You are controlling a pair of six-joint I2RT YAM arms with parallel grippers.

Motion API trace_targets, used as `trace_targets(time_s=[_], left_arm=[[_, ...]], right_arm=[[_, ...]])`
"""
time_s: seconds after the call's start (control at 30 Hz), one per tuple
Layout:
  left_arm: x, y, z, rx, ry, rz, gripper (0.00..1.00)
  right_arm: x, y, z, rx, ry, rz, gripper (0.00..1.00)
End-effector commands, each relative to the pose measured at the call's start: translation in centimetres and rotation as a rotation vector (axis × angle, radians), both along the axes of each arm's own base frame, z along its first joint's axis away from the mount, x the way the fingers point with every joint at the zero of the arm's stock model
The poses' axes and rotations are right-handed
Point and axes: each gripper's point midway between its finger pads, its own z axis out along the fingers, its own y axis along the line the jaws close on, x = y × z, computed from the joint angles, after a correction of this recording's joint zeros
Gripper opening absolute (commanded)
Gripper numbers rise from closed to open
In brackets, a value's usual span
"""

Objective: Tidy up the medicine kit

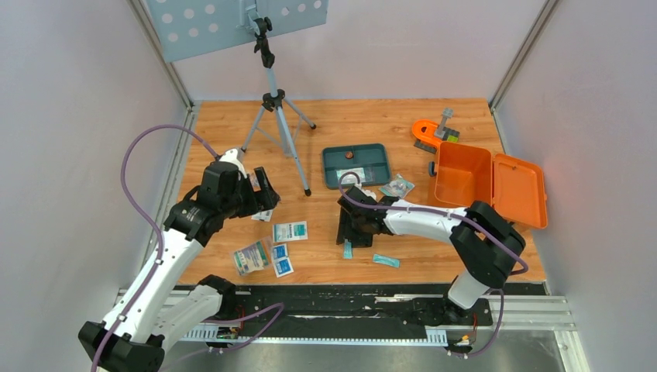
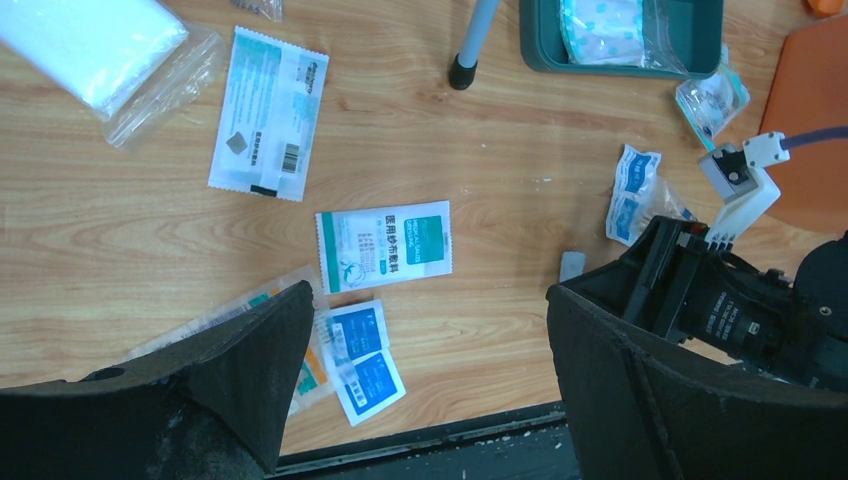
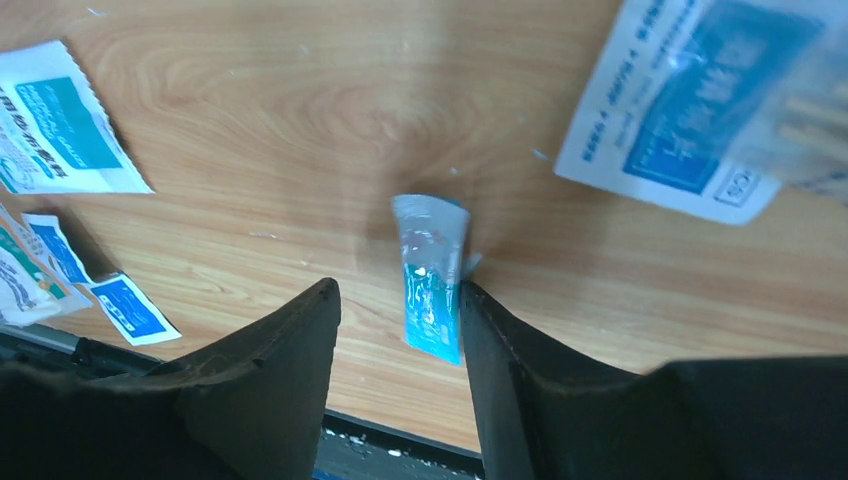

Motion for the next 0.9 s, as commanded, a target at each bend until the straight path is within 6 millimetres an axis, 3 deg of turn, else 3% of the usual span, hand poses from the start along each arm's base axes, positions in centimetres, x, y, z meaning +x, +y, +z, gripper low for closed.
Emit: trace_targets(time_s=[0.0,0.2,0.47,0.73,0.87], left_arm=[[0.0,0.4,0.6,0.014,-0.027,-0.001,0.95],[0.0,0.4,0.5,0.013,-0.026,0.001,0.95],[0.0,0.5,0.5,0.019,-0.029,0.002,0.95],[0.1,0.4,0.7,0.010,-0.032,0.001,0.95],[0.1,0.3,0.7,0.006,-0.033,0.002,0.95]], right_arm=[[1.3,-0.8,-1.7,-0.119,-0.043,0.023,0.50],[1.7,-0.9,-1.8,-0.247,-0.078,0.092,0.35],[-0.4,-1.5,-2.0,-0.311,-0.069,0.189,0.43],[-1.2,-0.6,-0.3,-0.219,-0.085,0.279,0.44],[-1.2,-0.8,-0.7,-0.238,-0.088,0.303,0.41]])
